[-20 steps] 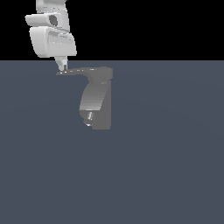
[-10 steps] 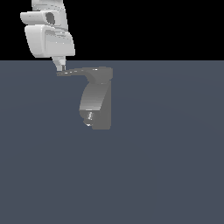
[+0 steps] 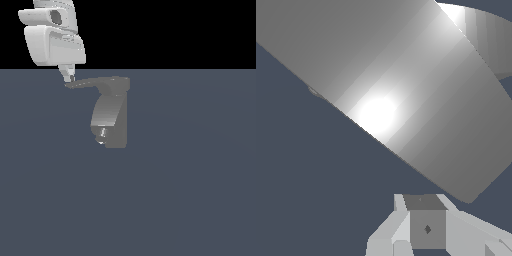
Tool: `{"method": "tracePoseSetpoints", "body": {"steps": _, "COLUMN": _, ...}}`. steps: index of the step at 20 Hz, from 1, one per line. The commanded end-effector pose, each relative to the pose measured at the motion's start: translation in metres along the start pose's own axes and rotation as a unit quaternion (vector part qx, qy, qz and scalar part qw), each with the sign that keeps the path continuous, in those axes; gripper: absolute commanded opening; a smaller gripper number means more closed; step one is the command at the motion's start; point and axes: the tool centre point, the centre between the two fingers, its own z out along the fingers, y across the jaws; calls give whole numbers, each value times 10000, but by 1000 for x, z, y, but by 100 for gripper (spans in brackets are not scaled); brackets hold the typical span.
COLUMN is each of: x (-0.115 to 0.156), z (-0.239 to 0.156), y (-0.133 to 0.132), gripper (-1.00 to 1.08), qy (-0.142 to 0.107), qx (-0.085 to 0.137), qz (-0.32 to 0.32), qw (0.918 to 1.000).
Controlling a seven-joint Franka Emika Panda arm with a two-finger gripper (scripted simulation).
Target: Turn on the faucet by rotating a designated handle.
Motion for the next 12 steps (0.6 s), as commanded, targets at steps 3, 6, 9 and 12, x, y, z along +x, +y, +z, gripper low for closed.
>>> {"method": "tracePoseSetpoints", "body": {"steps": 3, "x": 16, "z": 5, "y": 10, "gripper": -100, "qy": 38, "qx": -60, "qz": 76, "qw": 9999}}
{"method": "tracePoseSetpoints", "body": {"steps": 6, "x": 22, "z": 6, "y": 18, "gripper": -100, "qy": 41, "qx": -69, "qz": 89, "qw": 9999}}
{"method": "tracePoseSetpoints", "body": {"steps": 9, "x": 27, "z": 6, "y": 25, "gripper": -100, "qy": 44, "qx": -79, "qz": 102, "qw": 9999}}
{"method": "tracePoseSetpoints", "body": {"steps": 12, "x": 33, "z": 7, "y": 32, "gripper": -100, "qy": 46, "qx": -89, "qz": 114, "qw": 9999}}
